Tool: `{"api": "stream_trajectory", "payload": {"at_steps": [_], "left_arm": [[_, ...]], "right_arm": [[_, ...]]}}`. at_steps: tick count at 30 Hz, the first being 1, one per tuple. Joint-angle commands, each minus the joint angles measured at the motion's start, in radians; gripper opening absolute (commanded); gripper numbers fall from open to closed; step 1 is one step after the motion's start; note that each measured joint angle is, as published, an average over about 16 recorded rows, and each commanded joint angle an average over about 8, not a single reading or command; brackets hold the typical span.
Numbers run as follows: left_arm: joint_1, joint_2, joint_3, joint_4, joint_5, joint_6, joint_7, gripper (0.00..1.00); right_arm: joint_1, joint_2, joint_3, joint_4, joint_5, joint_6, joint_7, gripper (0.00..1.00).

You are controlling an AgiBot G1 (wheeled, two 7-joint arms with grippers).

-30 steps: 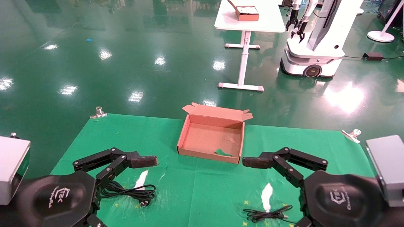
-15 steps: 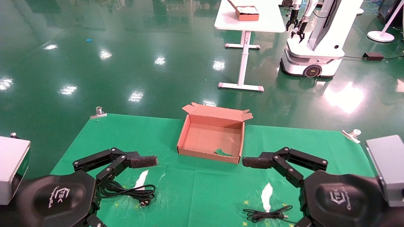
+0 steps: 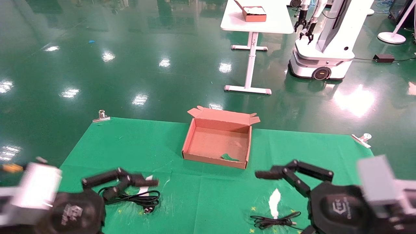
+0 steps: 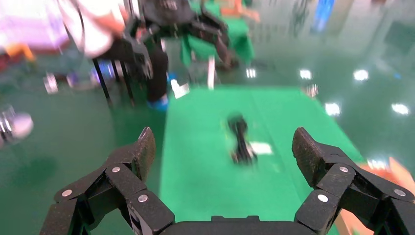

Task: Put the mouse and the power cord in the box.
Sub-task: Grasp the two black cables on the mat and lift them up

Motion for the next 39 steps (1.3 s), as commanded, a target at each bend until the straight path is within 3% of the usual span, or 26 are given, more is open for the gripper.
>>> {"api": "stream_trajectory", "payload": {"at_steps": [1,9,18,22,28,38,39], "left_arm": [[-0.032,0.0,0.025,0.018,0.071,0.018,0.016,1.0],[-0.261,0.143,0.229,0.291,0.457,0.023,0.206,1.0],[-0.405,0.34,0.336,0.699,0.697,-0.183,0.433,1.0],[-0.434,0.4,0.358,0.815,0.753,-0.278,0.509,1.0],[-0.461,0.457,0.379,0.947,0.792,-0.348,0.602,1.0],[-0.488,0.503,0.38,1.074,0.795,-0.396,0.703,1.0],[-0.49,0.504,0.379,1.082,0.794,-0.396,0.71,1.0]], "right_arm": [[0.016,-0.005,-0.016,-0.03,-0.046,-0.018,-0.029,1.0],[0.188,-0.072,-0.17,-0.302,-0.366,-0.018,-0.275,1.0],[0.347,-0.249,-0.293,-0.632,-0.67,0.18,-0.533,1.0],[0.389,-0.326,-0.316,-0.746,-0.719,0.243,-0.619,1.0],[0.43,-0.411,-0.33,-0.878,-0.739,0.263,-0.726,1.0],[0.444,-0.467,-0.336,-1.026,-0.744,0.285,-0.838,1.0],[0.445,-0.469,-0.334,-1.036,-0.742,0.289,-0.846,0.96]]}}
